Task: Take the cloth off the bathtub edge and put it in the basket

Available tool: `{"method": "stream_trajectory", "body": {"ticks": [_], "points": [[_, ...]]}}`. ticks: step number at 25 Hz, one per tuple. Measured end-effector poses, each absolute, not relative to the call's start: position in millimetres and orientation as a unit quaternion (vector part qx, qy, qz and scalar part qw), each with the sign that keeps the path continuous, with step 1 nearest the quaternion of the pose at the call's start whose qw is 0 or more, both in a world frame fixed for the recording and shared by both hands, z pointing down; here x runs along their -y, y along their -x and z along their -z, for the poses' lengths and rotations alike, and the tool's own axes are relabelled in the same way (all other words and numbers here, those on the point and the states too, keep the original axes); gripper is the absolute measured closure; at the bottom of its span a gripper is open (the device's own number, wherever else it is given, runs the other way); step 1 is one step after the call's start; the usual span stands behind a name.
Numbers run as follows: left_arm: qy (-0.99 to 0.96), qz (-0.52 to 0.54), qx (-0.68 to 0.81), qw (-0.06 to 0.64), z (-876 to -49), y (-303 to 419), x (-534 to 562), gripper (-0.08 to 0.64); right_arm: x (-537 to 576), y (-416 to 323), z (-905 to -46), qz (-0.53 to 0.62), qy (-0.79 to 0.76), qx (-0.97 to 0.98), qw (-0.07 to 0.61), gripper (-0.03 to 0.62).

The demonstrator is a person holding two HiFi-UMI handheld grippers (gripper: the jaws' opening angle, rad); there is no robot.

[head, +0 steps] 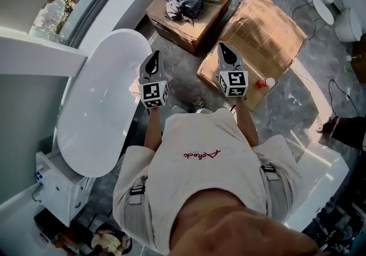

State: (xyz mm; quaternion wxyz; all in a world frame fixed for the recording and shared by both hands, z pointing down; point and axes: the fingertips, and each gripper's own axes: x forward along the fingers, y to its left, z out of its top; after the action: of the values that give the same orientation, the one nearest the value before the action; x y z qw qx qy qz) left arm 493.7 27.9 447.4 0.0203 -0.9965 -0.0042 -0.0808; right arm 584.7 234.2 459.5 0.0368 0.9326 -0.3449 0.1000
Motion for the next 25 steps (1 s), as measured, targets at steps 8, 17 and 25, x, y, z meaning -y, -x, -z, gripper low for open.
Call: {"method": "stream_trajectory", "body": {"ticks": [8,17,25], "points": [[0.997,0.078,0.018,0.008,-455.3,-529.3,-1.6,0.56,-214.1,-613.8,-465.4,-0.106,-0.938,0.326,0.046,0.586],[0.998,0.063,-0.003,-0.006,-452.8,-544.5,78.3,0.56,-135.9,-637.6,-453.0,-0.095,-0.933,0.341,0.064,0.586],[0.992,0.061,-0.113,-0.015,-453.6,-484.7,180.2,0.56,-9.8,-619.1,-453.2,-0.086,-0.888,0.444,0.081,0.586]]}}
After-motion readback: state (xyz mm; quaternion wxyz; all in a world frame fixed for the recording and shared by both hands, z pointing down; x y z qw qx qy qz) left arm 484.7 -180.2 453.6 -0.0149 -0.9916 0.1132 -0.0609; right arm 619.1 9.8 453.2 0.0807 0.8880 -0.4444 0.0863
